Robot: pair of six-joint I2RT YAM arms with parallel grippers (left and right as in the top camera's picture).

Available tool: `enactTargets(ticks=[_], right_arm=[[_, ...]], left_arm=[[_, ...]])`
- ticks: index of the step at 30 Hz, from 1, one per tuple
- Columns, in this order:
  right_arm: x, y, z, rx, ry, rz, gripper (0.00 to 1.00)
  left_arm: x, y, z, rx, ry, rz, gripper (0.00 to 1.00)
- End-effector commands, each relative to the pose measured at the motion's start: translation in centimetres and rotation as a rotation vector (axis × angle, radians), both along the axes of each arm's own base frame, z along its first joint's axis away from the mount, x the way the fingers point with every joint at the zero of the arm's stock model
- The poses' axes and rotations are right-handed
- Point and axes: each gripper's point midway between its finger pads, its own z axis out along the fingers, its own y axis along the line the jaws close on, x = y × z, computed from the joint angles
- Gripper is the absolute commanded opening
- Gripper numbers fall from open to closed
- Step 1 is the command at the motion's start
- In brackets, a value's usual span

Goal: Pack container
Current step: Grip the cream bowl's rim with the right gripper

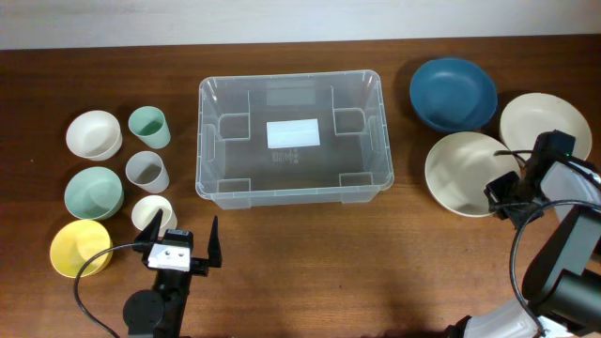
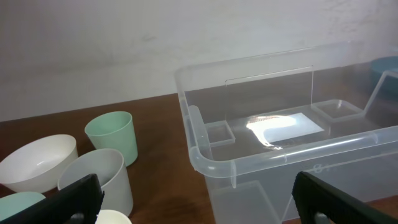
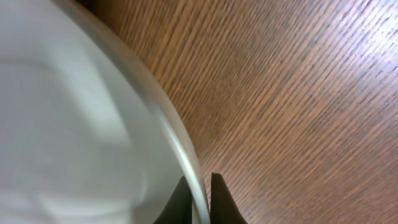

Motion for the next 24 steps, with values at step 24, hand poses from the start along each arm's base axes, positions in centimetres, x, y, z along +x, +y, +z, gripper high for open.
enactTargets(ticks=[24], right_arm=[[-1.6, 2.1, 9.1, 0.195, -0.31, 0.071, 0.04]], left_arm=[[0.0, 0.2, -0.2, -0.008, 0.004, 0.013, 0.99]])
